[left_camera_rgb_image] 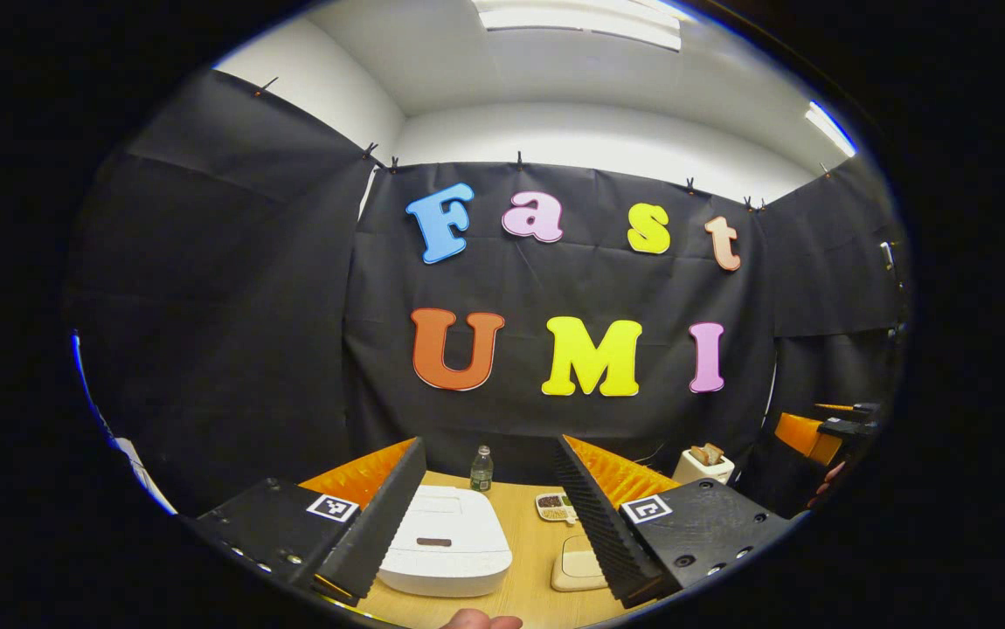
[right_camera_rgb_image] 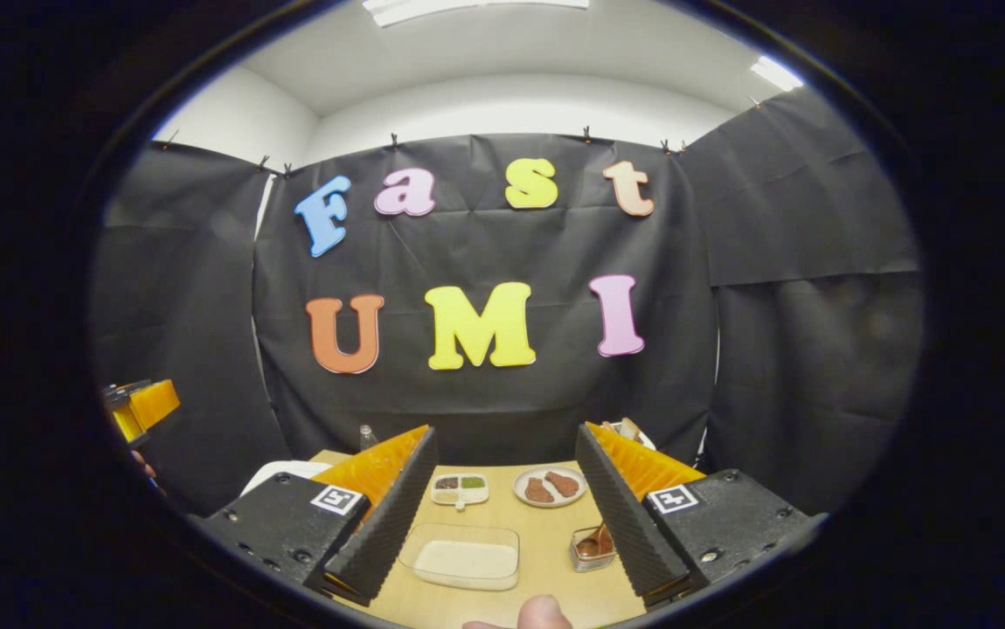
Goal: Close the left gripper, press the button to open the rice cooker; take a wooden spoon from the chopstick holder with the right hand, scoop a spoonful of rice and pour it into the rice cooker, then put the wooden spoon back into the chopstick holder.
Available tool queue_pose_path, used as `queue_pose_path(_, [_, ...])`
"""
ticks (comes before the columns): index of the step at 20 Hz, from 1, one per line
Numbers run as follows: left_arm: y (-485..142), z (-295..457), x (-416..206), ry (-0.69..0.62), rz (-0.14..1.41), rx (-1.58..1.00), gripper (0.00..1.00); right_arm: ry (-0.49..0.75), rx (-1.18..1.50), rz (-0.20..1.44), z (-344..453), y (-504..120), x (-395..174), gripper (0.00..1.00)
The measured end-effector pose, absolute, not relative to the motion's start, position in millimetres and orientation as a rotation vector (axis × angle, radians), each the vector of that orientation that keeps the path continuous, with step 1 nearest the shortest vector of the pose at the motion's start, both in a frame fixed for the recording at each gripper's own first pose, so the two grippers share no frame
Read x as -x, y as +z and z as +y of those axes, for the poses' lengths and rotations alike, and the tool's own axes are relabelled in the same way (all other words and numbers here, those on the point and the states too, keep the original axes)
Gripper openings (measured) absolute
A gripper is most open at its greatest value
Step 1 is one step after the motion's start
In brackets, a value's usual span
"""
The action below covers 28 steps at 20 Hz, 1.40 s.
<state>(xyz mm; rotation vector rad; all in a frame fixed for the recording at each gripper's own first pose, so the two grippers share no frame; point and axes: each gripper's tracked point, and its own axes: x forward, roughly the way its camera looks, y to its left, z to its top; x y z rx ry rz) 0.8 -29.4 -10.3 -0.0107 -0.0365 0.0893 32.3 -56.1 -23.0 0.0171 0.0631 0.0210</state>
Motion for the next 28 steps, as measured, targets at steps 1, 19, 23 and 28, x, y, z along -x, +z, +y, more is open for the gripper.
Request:
queue_pose_path(1, [-13.2, -29.2, 1.5, 0.09, -0.029, 0.013, 0.94, 0.021, -0.013, 0.066, -57.0, -23.6, -33.8, 1.0])
queue_pose_path(19, [-138.7, -2.1, -28.1, 0.194, 0.433, 0.044, 0.13, 0.021, -0.015, 0.17, -90.7, -79.8, -85.1, 1.0])
queue_pose_path(23, [-181.6, 7.0, -53.7, 0.215, 0.524, 0.106, 0.0, 0.023, -0.019, 0.175, -93.6, -84.1, -101.0, 1.0])
queue_pose_path(28, [-190.4, -0.3, -67.0, 0.121, 0.601, 0.161, 0.0, 0.02, -0.023, 0.206, -104.4, -96.8, -121.8, 1.0])
